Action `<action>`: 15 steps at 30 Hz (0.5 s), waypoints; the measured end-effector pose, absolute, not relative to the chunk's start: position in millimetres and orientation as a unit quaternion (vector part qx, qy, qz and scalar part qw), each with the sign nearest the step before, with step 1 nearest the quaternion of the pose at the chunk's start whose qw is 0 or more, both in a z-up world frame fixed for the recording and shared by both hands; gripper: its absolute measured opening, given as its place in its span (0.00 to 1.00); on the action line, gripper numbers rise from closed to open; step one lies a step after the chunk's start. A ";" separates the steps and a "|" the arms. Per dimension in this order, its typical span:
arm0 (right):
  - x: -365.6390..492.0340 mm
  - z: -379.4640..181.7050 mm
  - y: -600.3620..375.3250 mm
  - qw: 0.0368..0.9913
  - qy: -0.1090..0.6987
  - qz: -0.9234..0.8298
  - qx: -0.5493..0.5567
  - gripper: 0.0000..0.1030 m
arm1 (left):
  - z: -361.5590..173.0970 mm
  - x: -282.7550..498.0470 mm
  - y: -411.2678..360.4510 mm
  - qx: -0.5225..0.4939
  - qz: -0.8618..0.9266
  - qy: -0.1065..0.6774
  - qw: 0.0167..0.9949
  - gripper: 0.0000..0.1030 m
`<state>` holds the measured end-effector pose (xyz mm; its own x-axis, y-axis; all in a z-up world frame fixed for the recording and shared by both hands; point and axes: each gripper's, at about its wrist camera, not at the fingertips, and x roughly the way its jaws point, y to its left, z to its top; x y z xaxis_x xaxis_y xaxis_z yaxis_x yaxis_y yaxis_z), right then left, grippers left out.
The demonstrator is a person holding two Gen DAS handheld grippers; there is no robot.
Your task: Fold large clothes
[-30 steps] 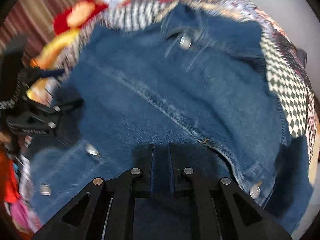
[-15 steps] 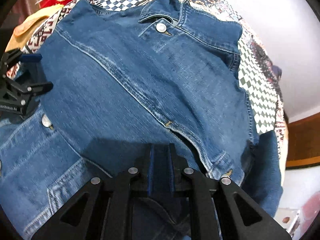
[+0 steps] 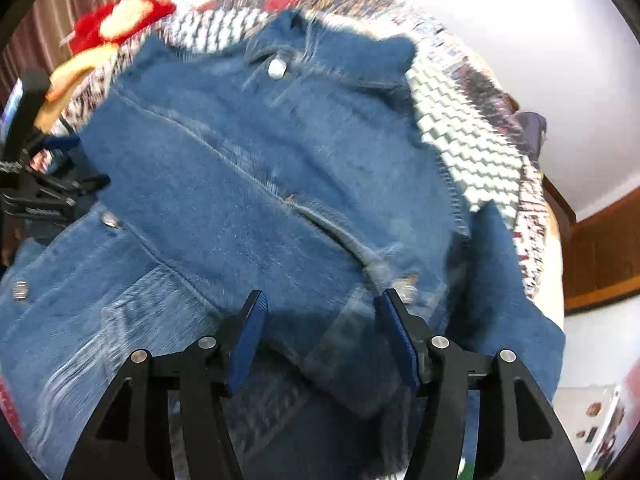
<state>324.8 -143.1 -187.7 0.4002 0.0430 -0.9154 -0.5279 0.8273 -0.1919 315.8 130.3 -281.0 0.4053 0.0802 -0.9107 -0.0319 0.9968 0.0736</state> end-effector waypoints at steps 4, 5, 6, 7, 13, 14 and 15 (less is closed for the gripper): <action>312.2 -139.2 -174.1 0.840 0.484 0.181 -0.163 0.55 | -257.1 318.1 118.4 0.027 0.019 0.533 0.845 0.97; 312.4 -126.4 -187.3 0.848 0.479 0.177 -0.141 0.57 | -246.7 318.5 112.8 0.028 0.014 0.523 0.852 0.97; 316.2 -117.1 -198.4 0.854 0.476 0.173 -0.123 0.61 | -236.7 319.7 106.7 0.031 0.009 0.513 0.858 0.97; 316.8 -109.3 -211.3 0.858 0.473 0.170 -0.105 0.68 | -227.3 321.5 100.2 0.035 0.004 0.503 0.864 0.97; 314.0 -84.0 -301.0 0.879 0.463 0.113 -0.022 0.75 | -182.0 347.4 46.7 0.067 -0.036 0.455 0.887 0.97; 313.7 -83.9 -316.5 0.880 0.464 0.100 -0.011 0.75 | -178.2 351.5 36.8 0.068 -0.046 0.452 0.888 0.97; 311.9 -85.6 -334.1 0.882 0.464 0.085 0.002 0.76 | -175.8 356.0 28.7 0.069 -0.055 0.450 0.889 0.97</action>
<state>311.9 -334.1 -85.6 0.5545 0.1505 -0.8185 -0.1476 0.9857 0.0813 356.0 28.7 -175.8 0.5898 -0.0357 -0.8068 0.1602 0.9843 0.0735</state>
